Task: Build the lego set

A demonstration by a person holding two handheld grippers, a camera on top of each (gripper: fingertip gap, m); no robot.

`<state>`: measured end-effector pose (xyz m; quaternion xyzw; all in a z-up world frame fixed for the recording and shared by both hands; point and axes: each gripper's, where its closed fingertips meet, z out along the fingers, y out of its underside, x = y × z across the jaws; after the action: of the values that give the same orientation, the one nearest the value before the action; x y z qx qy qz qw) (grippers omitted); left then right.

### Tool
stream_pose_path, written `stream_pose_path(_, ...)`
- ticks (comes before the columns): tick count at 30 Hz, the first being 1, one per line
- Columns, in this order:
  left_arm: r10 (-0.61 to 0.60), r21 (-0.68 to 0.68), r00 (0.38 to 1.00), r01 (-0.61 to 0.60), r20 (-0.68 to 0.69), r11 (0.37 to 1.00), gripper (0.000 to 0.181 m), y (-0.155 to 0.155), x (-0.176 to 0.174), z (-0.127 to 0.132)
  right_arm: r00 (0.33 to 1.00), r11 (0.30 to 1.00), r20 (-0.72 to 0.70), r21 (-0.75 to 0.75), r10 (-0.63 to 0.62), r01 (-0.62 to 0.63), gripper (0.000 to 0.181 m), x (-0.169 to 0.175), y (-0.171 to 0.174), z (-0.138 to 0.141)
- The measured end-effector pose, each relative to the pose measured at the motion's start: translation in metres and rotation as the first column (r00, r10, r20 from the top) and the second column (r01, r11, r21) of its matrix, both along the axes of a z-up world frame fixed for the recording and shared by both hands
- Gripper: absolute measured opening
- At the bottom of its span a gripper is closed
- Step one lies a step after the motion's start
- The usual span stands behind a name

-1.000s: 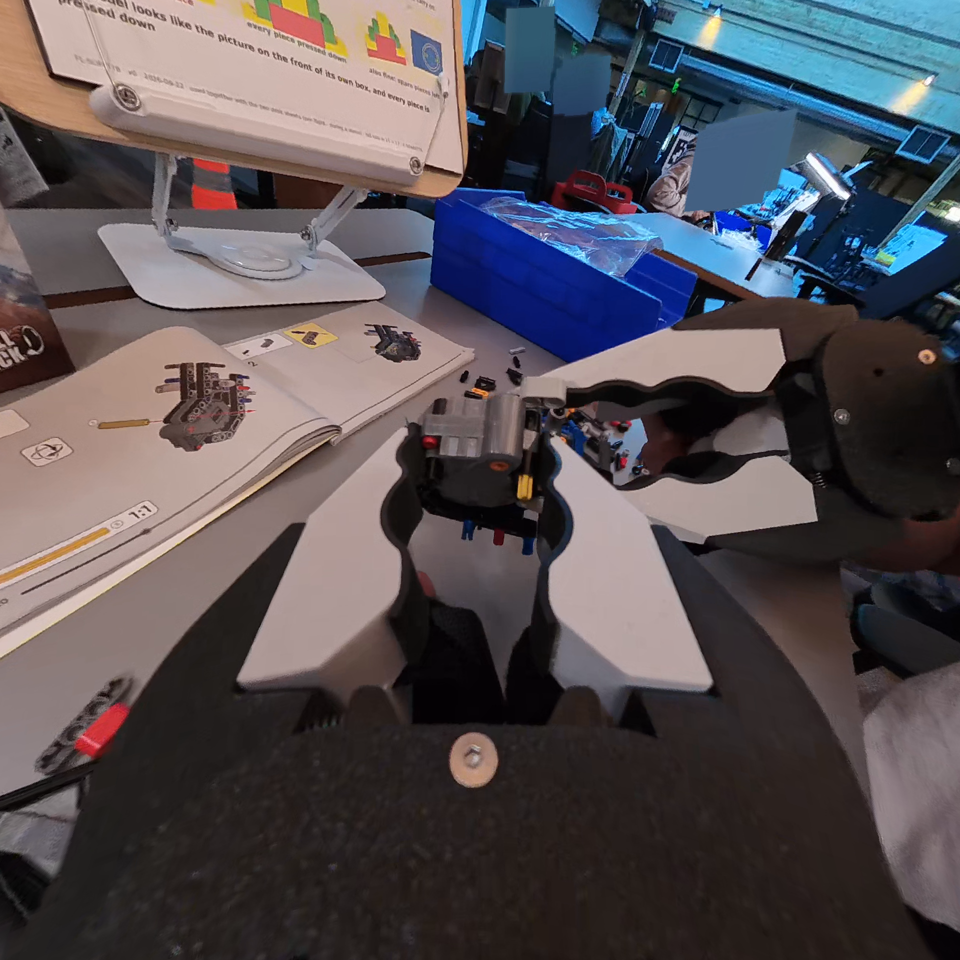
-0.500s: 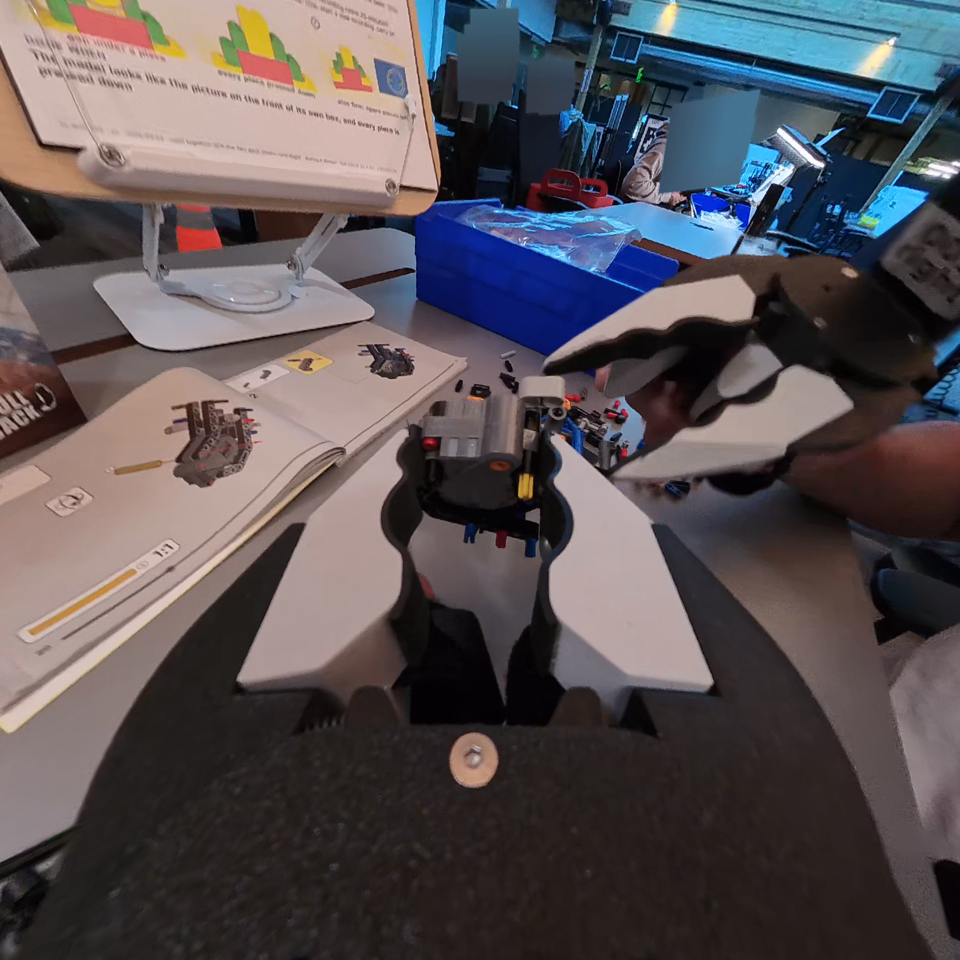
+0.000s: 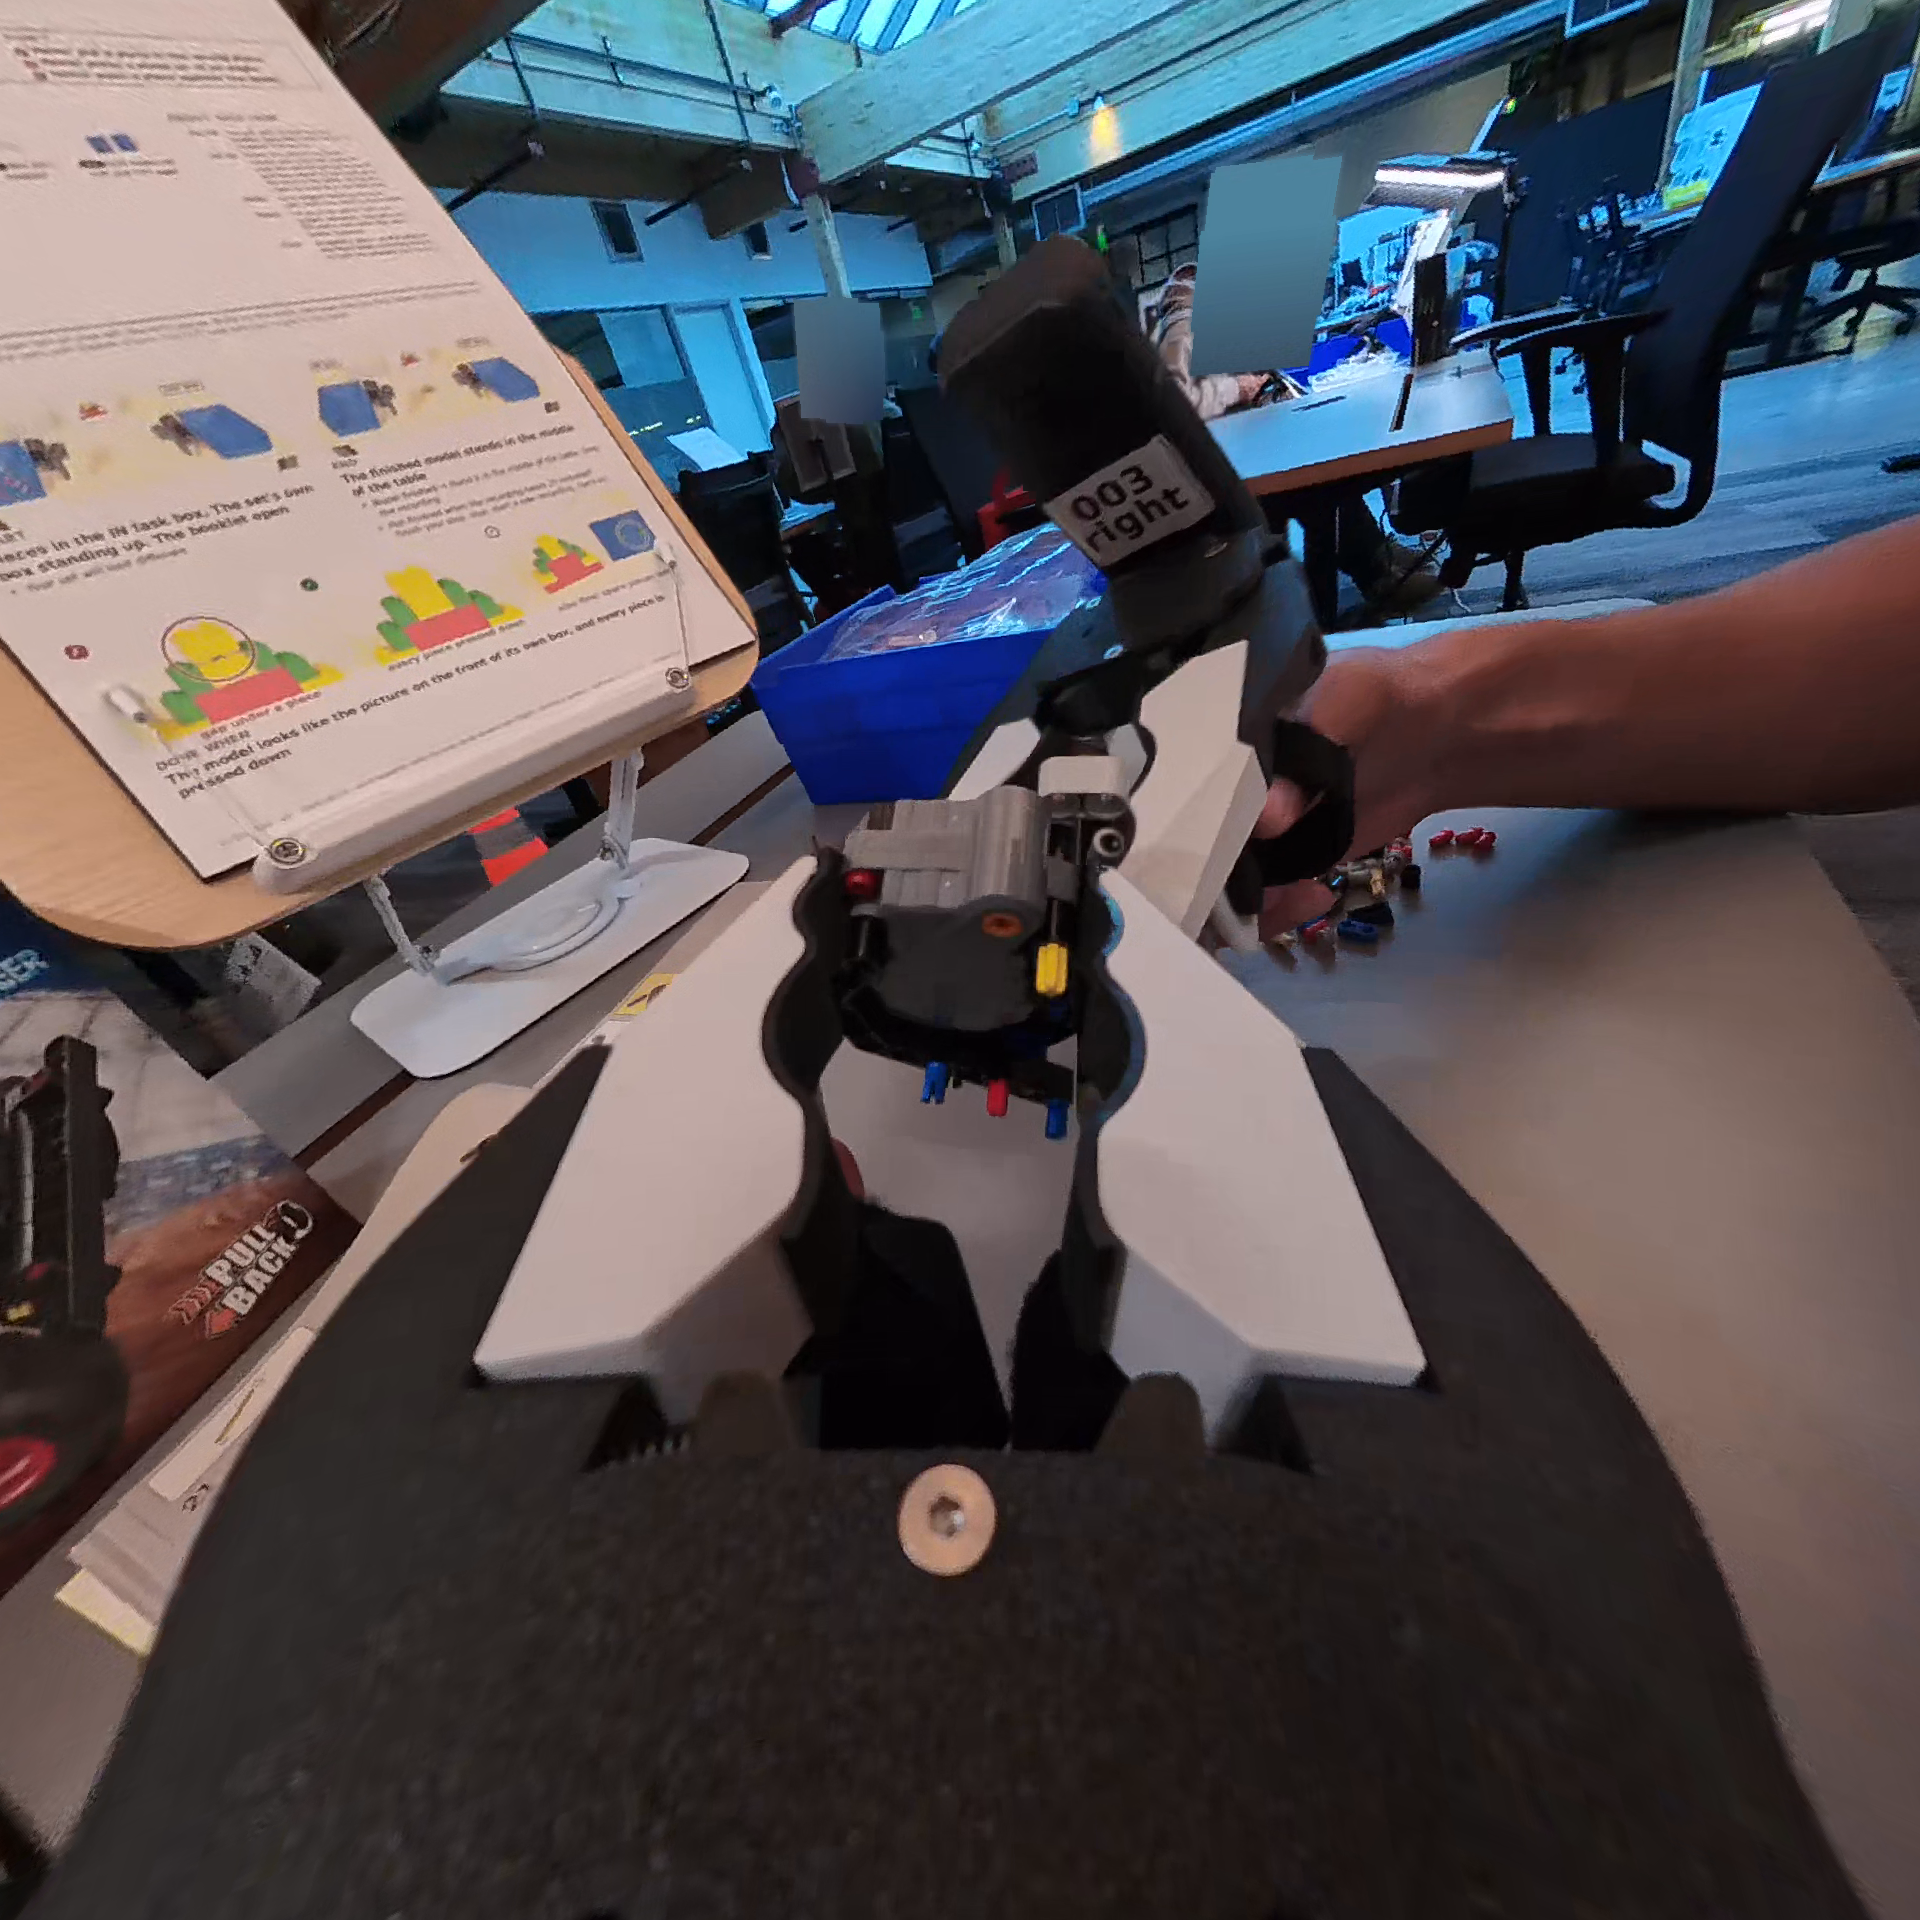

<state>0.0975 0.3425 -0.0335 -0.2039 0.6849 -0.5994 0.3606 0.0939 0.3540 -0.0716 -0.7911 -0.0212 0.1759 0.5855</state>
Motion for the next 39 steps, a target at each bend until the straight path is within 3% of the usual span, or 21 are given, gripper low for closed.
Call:
stream_pose_path(6,0.013,0.068,0.999,-0.010,-0.051,0.998,0.041,-0.001,0.003,-0.015,0.999,0.994,0.049,-0.111,-0.003,0.009,0.055,0.009,-0.002,-0.014)
stream_pose_path(8,0.008,0.078,0.997,-0.001,-0.083,0.997,0.043,0.002,0.005,-0.020,0.990,0.981,0.138,-0.187,-0.031,0.056,0.054,0.019,-0.005,-0.017)
stream_pose_path(10,-0.005,0.102,0.994,0.016,-0.112,0.995,0.057,0.005,0.006,-0.026,0.967,0.958,0.247,-0.259,-0.058,0.123,0.054,0.034,-0.013,-0.015)
stream_pose_path(13,-0.038,0.126,0.988,0.057,-0.152,0.990,0.060,0.015,0.005,-0.032,0.933,0.868,0.357,-0.475,0.040,0.144,0.053,0.047,-0.028,-0.023)
stream_pose_path(16,-0.057,0.042,0.984,0.065,-0.171,0.997,0.053,0.033,0.010,-0.023,0.867,0.745,0.453,-0.648,0.207,0.161,0.053,0.049,-0.035,-0.031)
stream_pose_path(20,0.018,-0.080,0.946,-0.046,-0.324,0.996,0.053,0.068,0.036,-0.030,0.770,0.601,0.493,-0.778,0.405,0.182,0.051,0.041,-0.030,-0.050)
stream_pose_path(23,0.108,-0.092,0.904,-0.160,-0.413,0.983,0.051,0.093,0.054,-0.047,0.683,0.529,0.525,-0.816,0.508,0.233,0.051,0.037,-0.027,-0.062)
stream_pose_path(26,0.156,-0.090,0.884,-0.216,-0.441,0.972,0.050,0.105,0.061,-0.053,0.677,0.524,0.520,-0.821,0.521,0.227,0.050,0.029,-0.021,-0.068)
stream_pose_path(33,0.196,-0.033,0.898,-0.227,-0.394,0.973,0.047,0.098,0.057,-0.047,0.620,0.559,0.616,-0.764,0.486,0.321,0.050,0.035,-0.004,-0.076)
stream_pose_path(39,0.229,0.004,0.885,-0.249,-0.405,0.969,0.048,0.099,0.056,-0.049,0.520,0.582,0.703,-0.704,0.486,0.408,0.058,0.035,0.001,-0.078)
